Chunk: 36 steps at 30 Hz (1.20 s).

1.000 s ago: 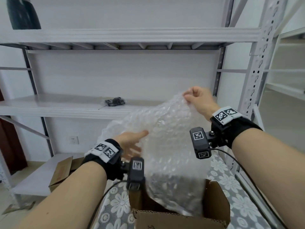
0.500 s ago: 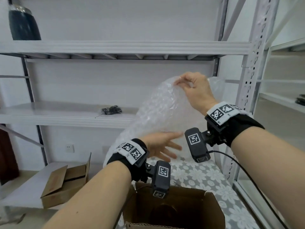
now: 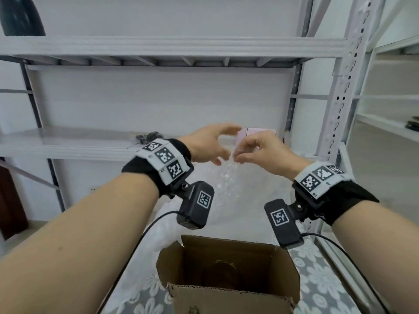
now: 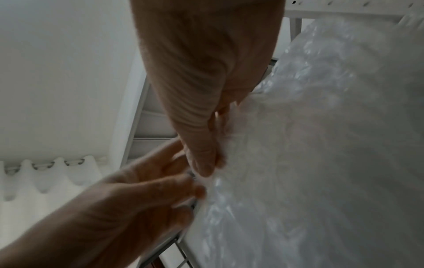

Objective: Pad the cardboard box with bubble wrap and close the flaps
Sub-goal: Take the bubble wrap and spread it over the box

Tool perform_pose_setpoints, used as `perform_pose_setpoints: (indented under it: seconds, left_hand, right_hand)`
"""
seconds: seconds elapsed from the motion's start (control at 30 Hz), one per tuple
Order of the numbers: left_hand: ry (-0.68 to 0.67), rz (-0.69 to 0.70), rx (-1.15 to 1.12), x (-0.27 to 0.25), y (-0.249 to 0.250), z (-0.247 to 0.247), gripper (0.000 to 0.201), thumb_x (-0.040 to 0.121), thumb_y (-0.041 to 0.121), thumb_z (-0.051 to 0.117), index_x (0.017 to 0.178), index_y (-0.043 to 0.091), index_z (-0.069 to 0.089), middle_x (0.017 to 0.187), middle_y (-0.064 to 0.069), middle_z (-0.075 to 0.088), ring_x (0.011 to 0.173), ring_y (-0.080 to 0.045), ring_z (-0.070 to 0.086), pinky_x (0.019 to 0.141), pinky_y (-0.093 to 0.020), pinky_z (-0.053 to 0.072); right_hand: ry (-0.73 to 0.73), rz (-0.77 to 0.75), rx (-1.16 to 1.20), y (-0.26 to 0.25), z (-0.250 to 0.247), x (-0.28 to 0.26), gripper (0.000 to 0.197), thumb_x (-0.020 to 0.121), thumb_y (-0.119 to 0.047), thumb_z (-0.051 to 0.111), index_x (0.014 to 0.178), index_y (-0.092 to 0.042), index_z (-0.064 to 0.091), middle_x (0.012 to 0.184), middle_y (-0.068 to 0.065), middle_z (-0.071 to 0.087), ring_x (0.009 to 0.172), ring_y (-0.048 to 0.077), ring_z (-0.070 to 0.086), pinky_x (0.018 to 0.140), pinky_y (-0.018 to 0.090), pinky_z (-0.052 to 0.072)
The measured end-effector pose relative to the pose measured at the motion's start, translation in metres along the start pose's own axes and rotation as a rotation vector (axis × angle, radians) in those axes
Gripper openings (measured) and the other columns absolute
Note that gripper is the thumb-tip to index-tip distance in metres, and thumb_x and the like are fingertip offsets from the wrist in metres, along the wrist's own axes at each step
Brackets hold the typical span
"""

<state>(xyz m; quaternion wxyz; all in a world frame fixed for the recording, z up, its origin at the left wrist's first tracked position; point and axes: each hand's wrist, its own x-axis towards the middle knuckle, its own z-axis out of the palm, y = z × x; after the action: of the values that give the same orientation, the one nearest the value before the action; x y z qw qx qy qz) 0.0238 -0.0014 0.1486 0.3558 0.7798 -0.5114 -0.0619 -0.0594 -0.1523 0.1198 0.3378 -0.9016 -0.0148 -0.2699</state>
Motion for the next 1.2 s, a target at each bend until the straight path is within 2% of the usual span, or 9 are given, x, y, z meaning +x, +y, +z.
perform_pose_setpoints:
  seconds: [0.07, 0.13, 0.3, 0.5, 0.63, 0.8, 0.9, 1.07, 1.2]
  left_hand:
    - [-0.109, -0.060, 0.116, 0.004, -0.003, 0.000, 0.047, 0.088, 0.002, 0.059, 0.132, 0.017, 0.051, 0.106, 0.000, 0.059, 0.067, -0.006, 0.057, 0.052, -0.008, 0.050]
    - [-0.073, -0.100, 0.175, 0.005, -0.007, -0.001, 0.027, 0.087, 0.011, 0.064, 0.114, 0.016, 0.063, 0.090, 0.001, 0.059, 0.063, -0.005, 0.053, 0.048, -0.007, 0.047]
    - [-0.055, -0.157, -0.056, 0.000, -0.022, -0.010, 0.003, 0.085, 0.013, 0.067, 0.083, 0.011, 0.068, 0.072, 0.003, 0.064, 0.056, -0.005, 0.059, 0.057, -0.016, 0.054]
    - [-0.056, -0.164, -0.242, -0.008, -0.033, -0.009, 0.013, 0.092, 0.011, 0.058, 0.085, 0.005, 0.068, 0.070, -0.002, 0.065, 0.054, -0.006, 0.061, 0.061, -0.020, 0.057]
    - [0.007, -0.148, -0.324, -0.009, -0.038, -0.007, 0.015, 0.092, 0.009, 0.056, 0.082, 0.004, 0.066, 0.066, -0.004, 0.063, 0.050, -0.005, 0.060, 0.055, -0.017, 0.056]
    - [0.044, -0.149, -0.390, -0.010, -0.043, -0.007, 0.015, 0.091, 0.008, 0.058, 0.081, 0.004, 0.067, 0.061, -0.003, 0.065, 0.051, -0.007, 0.061, 0.056, -0.019, 0.057]
    - [0.055, -0.165, -0.420, -0.012, -0.045, -0.008, 0.015, 0.092, 0.010, 0.056, 0.084, 0.003, 0.067, 0.071, -0.007, 0.064, 0.054, -0.009, 0.060, 0.057, -0.018, 0.056]
    - [0.071, -0.199, -0.085, -0.010, -0.035, -0.001, 0.023, 0.095, 0.031, 0.053, 0.092, 0.014, 0.069, 0.094, -0.009, 0.069, 0.061, -0.011, 0.055, 0.060, -0.023, 0.047]
    - [0.023, -0.062, -0.004, -0.007, -0.006, 0.008, 0.021, 0.096, 0.031, 0.050, 0.096, 0.018, 0.067, 0.083, 0.006, 0.067, 0.051, -0.009, 0.049, 0.053, -0.018, 0.042]
  right_hand:
    - [-0.034, -0.007, -0.002, -0.004, -0.001, -0.001, 0.006, 0.075, 0.002, 0.074, 0.081, 0.002, 0.071, 0.067, -0.002, 0.066, 0.054, -0.009, 0.059, 0.062, 0.005, 0.046]
    - [-0.042, 0.019, 0.003, -0.003, -0.004, -0.003, 0.008, 0.073, -0.002, 0.077, 0.073, -0.005, 0.069, 0.066, 0.003, 0.067, 0.055, -0.002, 0.059, 0.061, 0.012, 0.048]
    - [-0.014, 0.105, 0.029, 0.008, -0.013, -0.011, 0.014, 0.076, -0.010, 0.076, 0.067, -0.012, 0.066, 0.056, -0.004, 0.063, 0.049, -0.001, 0.052, 0.054, 0.010, 0.041]
    - [0.011, 0.117, 0.042, 0.010, -0.012, -0.018, 0.014, 0.086, -0.018, 0.067, 0.076, -0.011, 0.074, 0.055, -0.003, 0.060, 0.053, 0.006, 0.047, 0.060, 0.016, 0.042]
    - [0.054, 0.106, 0.050, 0.012, -0.011, -0.017, 0.023, 0.085, -0.019, 0.067, 0.063, -0.025, 0.069, 0.049, -0.008, 0.052, 0.059, 0.012, 0.043, 0.063, 0.026, 0.037]
    - [0.076, 0.093, 0.081, 0.012, -0.013, -0.017, 0.025, 0.086, -0.019, 0.067, 0.061, -0.020, 0.067, 0.044, -0.012, 0.049, 0.052, 0.004, 0.042, 0.056, 0.008, 0.036]
    - [0.080, 0.090, 0.105, 0.015, -0.015, -0.019, 0.036, 0.091, -0.019, 0.060, 0.055, -0.015, 0.056, 0.051, -0.006, 0.046, 0.057, 0.010, 0.039, 0.057, 0.014, 0.035]
    - [0.054, 0.067, 0.026, 0.013, -0.006, -0.020, 0.045, 0.095, -0.023, 0.053, 0.051, -0.019, 0.043, 0.053, -0.004, 0.037, 0.053, 0.011, 0.028, 0.050, 0.020, 0.024]
    - [0.038, 0.013, 0.020, 0.005, 0.000, -0.019, 0.042, 0.095, -0.023, 0.053, 0.056, -0.016, 0.042, 0.055, -0.005, 0.030, 0.050, 0.007, 0.024, 0.047, 0.020, 0.019]
